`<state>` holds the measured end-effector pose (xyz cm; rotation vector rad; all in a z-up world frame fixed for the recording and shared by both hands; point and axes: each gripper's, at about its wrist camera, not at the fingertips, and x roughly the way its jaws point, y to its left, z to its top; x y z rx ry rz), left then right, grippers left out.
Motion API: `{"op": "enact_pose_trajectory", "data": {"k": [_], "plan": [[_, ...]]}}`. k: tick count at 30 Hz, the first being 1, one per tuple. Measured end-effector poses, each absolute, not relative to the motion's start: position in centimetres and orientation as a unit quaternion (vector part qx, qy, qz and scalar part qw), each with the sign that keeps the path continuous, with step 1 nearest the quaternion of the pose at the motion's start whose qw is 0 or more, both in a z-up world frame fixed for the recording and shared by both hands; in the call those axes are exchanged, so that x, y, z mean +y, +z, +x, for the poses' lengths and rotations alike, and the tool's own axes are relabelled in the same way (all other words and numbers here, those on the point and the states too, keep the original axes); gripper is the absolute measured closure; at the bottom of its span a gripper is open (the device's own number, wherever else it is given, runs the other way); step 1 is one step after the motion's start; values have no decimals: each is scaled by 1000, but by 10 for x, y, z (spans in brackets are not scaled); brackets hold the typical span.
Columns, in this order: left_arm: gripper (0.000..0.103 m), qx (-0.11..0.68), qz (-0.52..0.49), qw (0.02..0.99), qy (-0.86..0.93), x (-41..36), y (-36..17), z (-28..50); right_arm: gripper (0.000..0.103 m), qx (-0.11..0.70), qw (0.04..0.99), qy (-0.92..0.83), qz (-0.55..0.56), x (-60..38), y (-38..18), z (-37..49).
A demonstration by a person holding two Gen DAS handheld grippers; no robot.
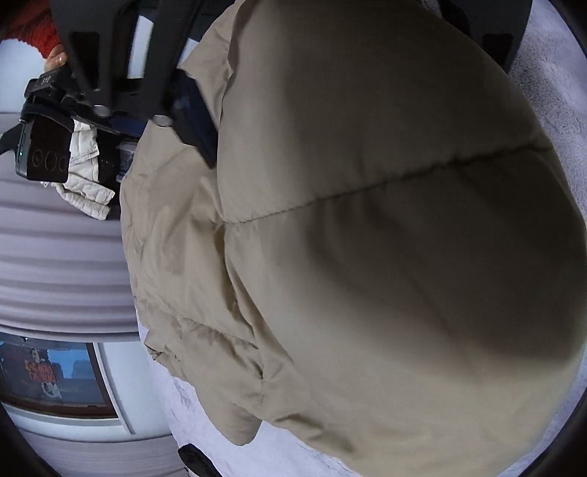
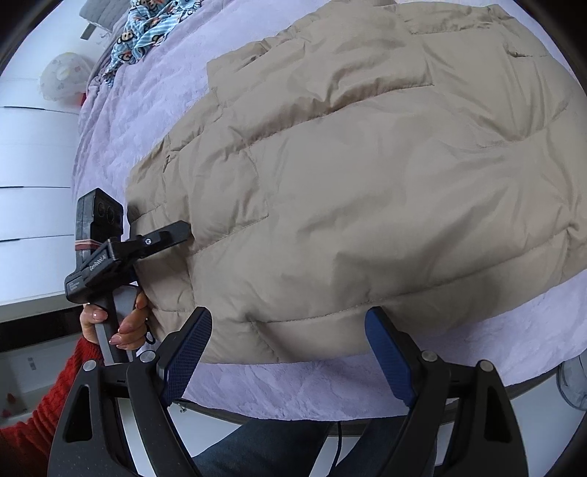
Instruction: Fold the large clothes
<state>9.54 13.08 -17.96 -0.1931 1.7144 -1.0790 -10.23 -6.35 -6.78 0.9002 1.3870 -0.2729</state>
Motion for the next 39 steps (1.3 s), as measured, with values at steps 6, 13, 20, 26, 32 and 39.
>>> {"op": "enact_pose_trajectory", "data": {"k": [6,13,20,26,32,39], "plan": [[73,688,-88,540,-478,136,-142,90,15,604,673,-134,405,-70,-65,-104],[73,663,-102,549,-499,125,-90,84,15,573,700,-165,393,-99,-51,-112],[73,651,-104,573,-487,103,-38,69,85,564,719,-169,370,-151,-66,-100],[73,659,-78,604,-442,49,0,38,91,582,713,-95,381,-166,-113,-77],[73,669,-32,617,-413,-35,20,9,92,594,684,-45,421,-183,-143,-72],[73,674,45,613,-410,-127,27,-22,92,554,698,-22,452,-243,-99,-125]]}}
